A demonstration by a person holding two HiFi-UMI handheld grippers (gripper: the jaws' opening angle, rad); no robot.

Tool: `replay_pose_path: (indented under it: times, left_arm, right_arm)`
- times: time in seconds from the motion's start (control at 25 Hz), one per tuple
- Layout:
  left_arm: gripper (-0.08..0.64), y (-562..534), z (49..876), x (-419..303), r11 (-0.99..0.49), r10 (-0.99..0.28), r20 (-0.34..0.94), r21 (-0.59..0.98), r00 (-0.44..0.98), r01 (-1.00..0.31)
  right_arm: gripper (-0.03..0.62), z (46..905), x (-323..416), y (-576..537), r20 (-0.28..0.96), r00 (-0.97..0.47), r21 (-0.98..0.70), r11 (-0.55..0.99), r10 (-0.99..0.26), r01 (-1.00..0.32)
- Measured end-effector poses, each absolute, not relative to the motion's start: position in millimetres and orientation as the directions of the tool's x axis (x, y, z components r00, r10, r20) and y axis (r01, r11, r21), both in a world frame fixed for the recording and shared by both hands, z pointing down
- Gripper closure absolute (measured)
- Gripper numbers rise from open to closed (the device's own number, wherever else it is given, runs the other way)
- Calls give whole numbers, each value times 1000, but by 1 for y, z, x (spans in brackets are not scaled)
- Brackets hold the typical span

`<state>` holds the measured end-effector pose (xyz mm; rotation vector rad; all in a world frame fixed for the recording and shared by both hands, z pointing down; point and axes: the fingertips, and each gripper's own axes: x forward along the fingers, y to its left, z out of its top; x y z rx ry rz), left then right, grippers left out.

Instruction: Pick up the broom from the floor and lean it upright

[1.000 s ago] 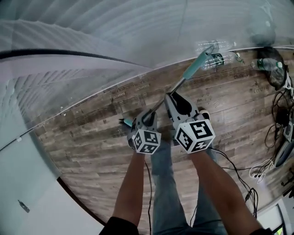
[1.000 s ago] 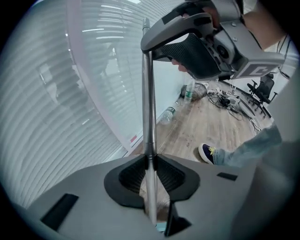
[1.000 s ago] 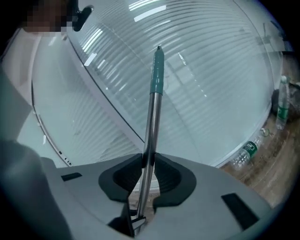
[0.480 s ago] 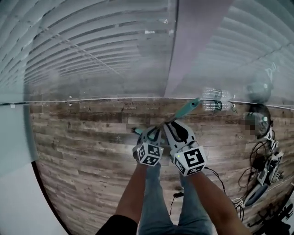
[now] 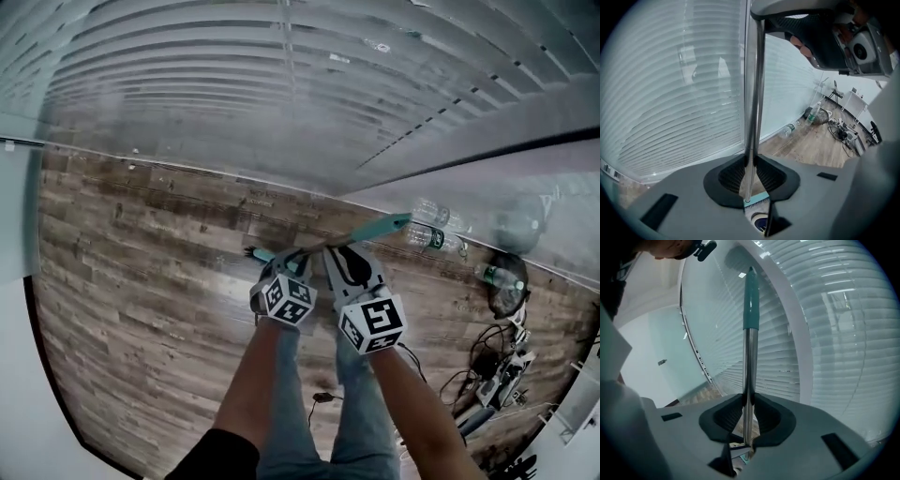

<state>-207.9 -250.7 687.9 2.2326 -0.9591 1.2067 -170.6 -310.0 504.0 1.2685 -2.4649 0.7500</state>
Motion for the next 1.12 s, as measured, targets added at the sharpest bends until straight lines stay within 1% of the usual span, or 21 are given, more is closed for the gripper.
replay_pose_path:
  times: [0.16,0.48,0.76,1.12]
  left_arm:
    - [474,-264,701,-205,-676,-349,845,71,404,-733]
    - [474,-273,703,-200,-707,-309,848,97,429,-701]
    - [474,-271,709,-206,-723,-274,867,100,416,-684]
    - [474,-283,716,-210,-723,-269,872,97,408,-684]
  right_arm:
    - [506,517,-176,-327,469,-597,-309,513,-650,-801]
    - [506,526,-162,-344,475,-571,-344,457,-669,-821]
    - [506,534,-159,-342,487,-563,-373,424,-667,-825]
    - [506,541,-165,-351,511,-545,-346,422,-664,-838]
